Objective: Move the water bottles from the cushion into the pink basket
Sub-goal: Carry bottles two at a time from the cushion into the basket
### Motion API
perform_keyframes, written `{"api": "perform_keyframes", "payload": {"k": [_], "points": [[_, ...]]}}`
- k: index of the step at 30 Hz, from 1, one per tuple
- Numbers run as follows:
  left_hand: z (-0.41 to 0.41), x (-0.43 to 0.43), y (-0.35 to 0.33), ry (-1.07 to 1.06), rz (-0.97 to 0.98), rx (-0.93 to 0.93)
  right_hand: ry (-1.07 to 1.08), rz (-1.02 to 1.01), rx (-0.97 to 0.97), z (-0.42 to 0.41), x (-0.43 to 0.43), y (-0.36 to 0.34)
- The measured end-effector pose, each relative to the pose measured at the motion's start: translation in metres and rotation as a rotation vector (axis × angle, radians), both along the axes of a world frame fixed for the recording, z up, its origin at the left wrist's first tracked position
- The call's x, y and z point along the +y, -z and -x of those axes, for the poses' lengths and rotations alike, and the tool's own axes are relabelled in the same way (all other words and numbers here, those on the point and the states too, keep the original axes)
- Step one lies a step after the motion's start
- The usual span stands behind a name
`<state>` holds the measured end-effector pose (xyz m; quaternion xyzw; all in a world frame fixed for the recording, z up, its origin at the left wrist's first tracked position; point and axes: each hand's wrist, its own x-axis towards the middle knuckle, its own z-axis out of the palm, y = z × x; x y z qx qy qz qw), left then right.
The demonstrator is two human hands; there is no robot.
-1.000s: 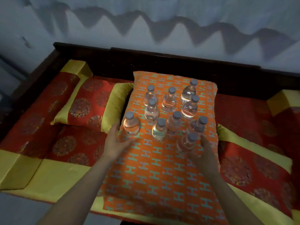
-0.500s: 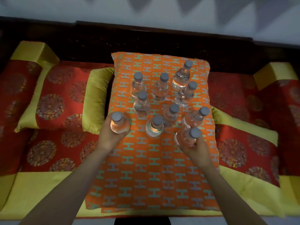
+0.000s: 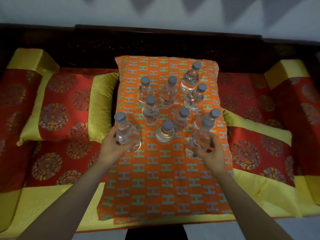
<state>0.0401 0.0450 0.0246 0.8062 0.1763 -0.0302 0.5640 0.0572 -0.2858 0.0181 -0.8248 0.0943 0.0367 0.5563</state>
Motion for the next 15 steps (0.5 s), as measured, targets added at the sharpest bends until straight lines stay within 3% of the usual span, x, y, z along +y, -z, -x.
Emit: {"api": "perform_keyframes", "payload": {"k": [10,15], "points": [[0.011,-0.002,-0.047,0.128,0.023,-0.004,0.107,-0.019,-0.022,0.017,-0.005,-0.05],[-0.011,-0.031,-0.096,0.198,0.051,-0.173,0.234,-0.049,-0.089,0.023,-0.035,-0.105]]}}
